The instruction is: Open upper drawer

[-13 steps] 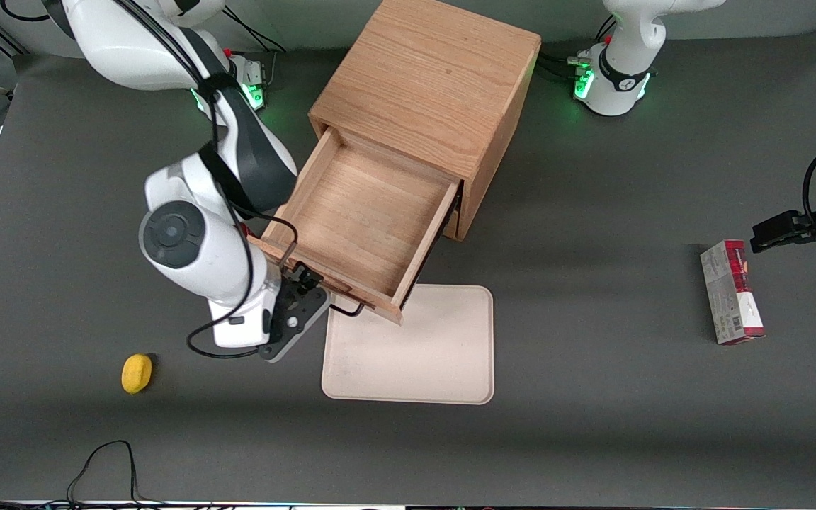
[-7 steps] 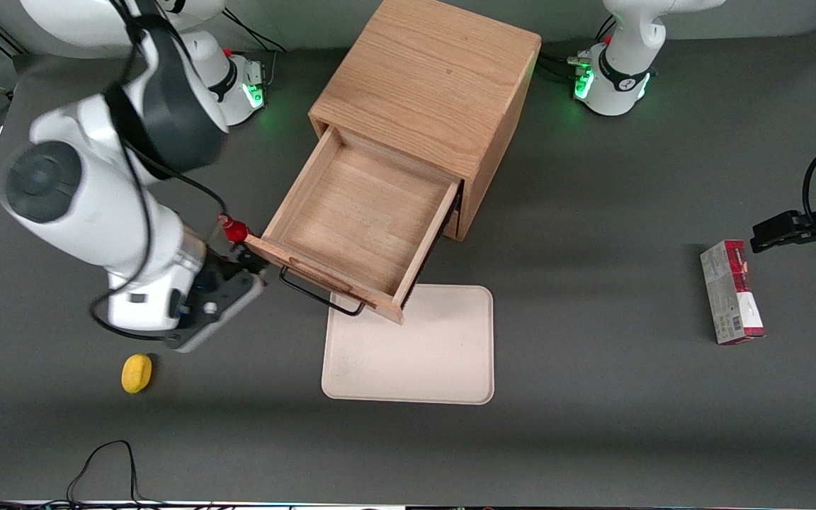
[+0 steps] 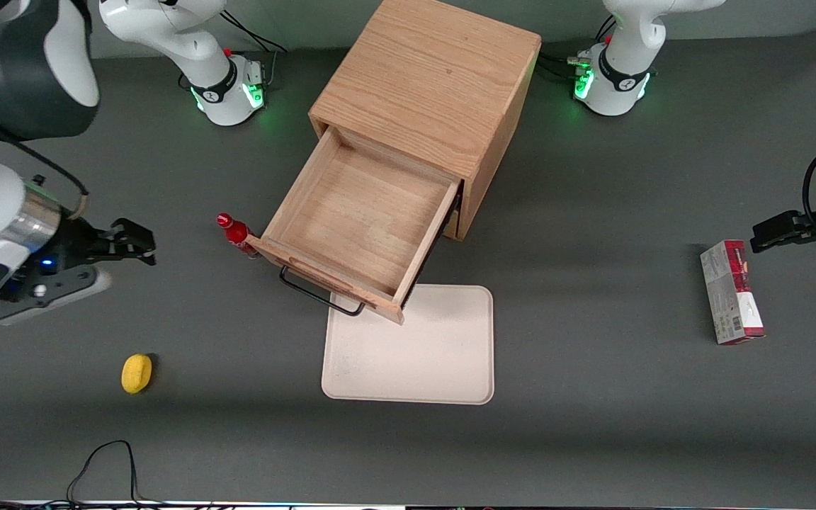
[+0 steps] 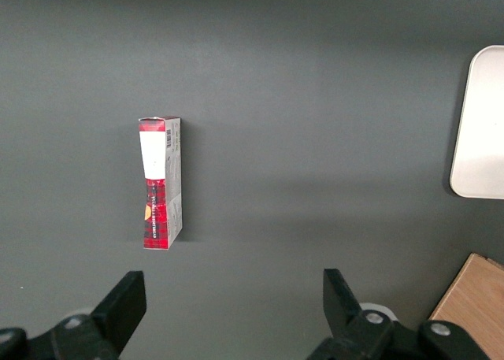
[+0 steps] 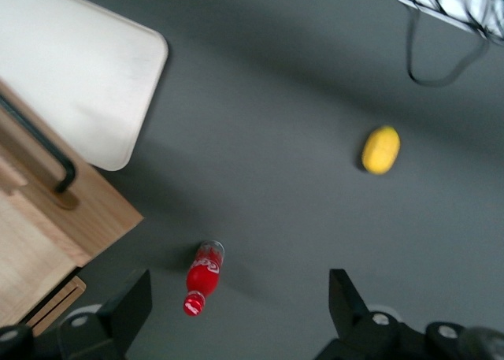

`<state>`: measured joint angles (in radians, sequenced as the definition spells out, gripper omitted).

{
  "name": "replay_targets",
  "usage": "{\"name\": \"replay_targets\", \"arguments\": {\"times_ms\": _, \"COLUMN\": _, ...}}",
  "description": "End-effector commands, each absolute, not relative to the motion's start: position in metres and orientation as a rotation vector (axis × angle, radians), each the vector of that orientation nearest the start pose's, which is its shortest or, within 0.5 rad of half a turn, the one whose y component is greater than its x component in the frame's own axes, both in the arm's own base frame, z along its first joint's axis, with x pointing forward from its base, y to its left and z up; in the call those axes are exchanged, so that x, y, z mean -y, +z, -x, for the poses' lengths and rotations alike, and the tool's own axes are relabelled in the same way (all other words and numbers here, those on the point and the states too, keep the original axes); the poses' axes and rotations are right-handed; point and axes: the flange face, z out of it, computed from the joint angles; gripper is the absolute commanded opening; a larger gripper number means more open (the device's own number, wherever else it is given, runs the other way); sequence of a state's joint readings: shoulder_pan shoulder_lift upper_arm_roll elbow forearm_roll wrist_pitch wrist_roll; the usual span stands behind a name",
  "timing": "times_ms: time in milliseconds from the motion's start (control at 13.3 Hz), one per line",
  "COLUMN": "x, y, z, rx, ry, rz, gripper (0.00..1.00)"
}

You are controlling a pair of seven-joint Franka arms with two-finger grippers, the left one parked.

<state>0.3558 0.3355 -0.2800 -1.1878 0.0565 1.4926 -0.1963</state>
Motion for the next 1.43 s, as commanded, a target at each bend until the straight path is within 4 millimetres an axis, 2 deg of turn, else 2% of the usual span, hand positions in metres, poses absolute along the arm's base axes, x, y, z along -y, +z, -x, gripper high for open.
{"name": "replay_targets", "arguments": {"times_ms": 0, "x": -0.038, "y": 0.606, "z": -0.609, "rx": 0.208, "ry": -0.02, "rz": 3.128, "gripper": 1.0}}
{"name": "replay_targets", "arguments": {"times_ms": 225, "x": 0.003, "y": 0.607, "z": -0.588, "rx": 0.125, "ry": -0.054, "rz": 3.108, "gripper": 1.0}}
{"name": "replay_targets", "arguments": {"times_ms": 375, "x": 0.024, "y": 0.598, "z": -0.58, "rx": 0.069, "ry": -0.055, "rz": 3.106, "gripper": 1.0}}
{"name": "replay_targets", "arguments": {"times_ms": 525, "x": 0.029, "y": 0.592, "z": -0.57, "rx": 0.057, "ry": -0.076, "rz": 3.105, "gripper": 1.0}}
{"name": "replay_targets", "arguments": {"times_ms": 750, "x": 0.038, "y": 0.593, "z": -0.57, "rx": 0.046, "ry": -0.076, "rz": 3.109, "gripper": 1.0}}
{"name": "replay_targets", "arguments": {"times_ms": 1350, "x": 0.037, "y": 0.591, "z": -0.574, "rx": 0.046, "ry": -0.05, "rz": 3.129, "gripper": 1.0}}
